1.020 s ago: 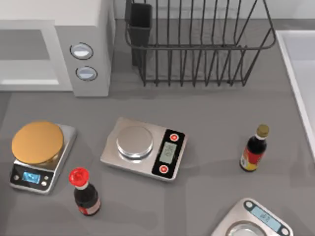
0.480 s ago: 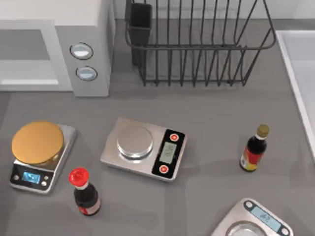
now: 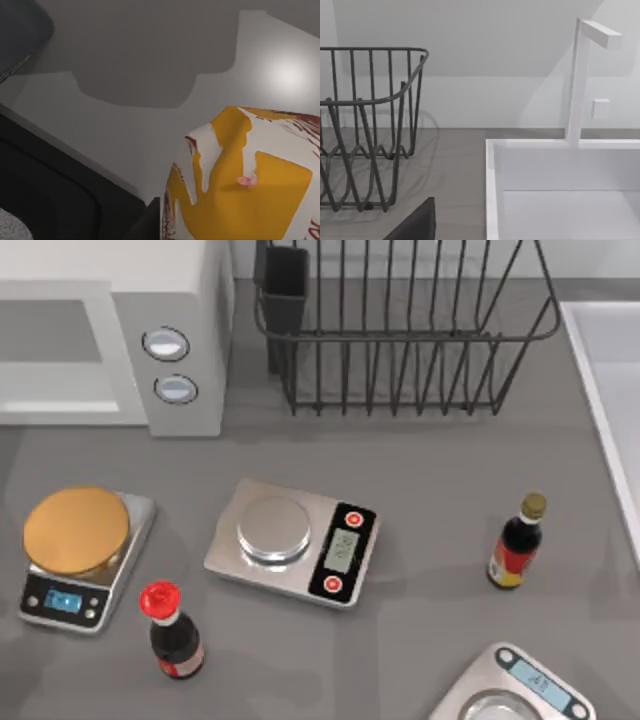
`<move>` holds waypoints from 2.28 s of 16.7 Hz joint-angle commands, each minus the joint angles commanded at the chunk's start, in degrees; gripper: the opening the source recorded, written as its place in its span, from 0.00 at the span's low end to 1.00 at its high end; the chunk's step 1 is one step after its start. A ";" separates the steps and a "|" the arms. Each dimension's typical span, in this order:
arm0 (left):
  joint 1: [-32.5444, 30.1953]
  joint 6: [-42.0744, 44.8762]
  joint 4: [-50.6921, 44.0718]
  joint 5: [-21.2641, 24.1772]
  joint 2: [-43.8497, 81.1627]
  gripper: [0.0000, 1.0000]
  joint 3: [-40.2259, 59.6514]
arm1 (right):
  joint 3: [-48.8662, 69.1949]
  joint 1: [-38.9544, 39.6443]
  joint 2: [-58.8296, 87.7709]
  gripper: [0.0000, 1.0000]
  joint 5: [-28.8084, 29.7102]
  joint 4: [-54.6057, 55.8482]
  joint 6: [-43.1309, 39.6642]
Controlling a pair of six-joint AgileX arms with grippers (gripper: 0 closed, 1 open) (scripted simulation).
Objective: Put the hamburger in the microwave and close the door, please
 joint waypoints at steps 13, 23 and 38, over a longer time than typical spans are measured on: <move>-6.40 -7.68 3.30 3.47 -5.16 0.00 -1.83 | 0.00 0.00 0.00 1.00 0.00 0.00 0.00; -22.61 -36.47 51.81 10.21 -0.15 0.00 -9.00 | 0.00 0.00 0.00 1.00 0.00 0.00 0.00; -15.36 -73.26 109.26 11.30 30.11 0.00 -8.87 | 0.00 0.00 0.00 1.00 0.00 0.00 0.00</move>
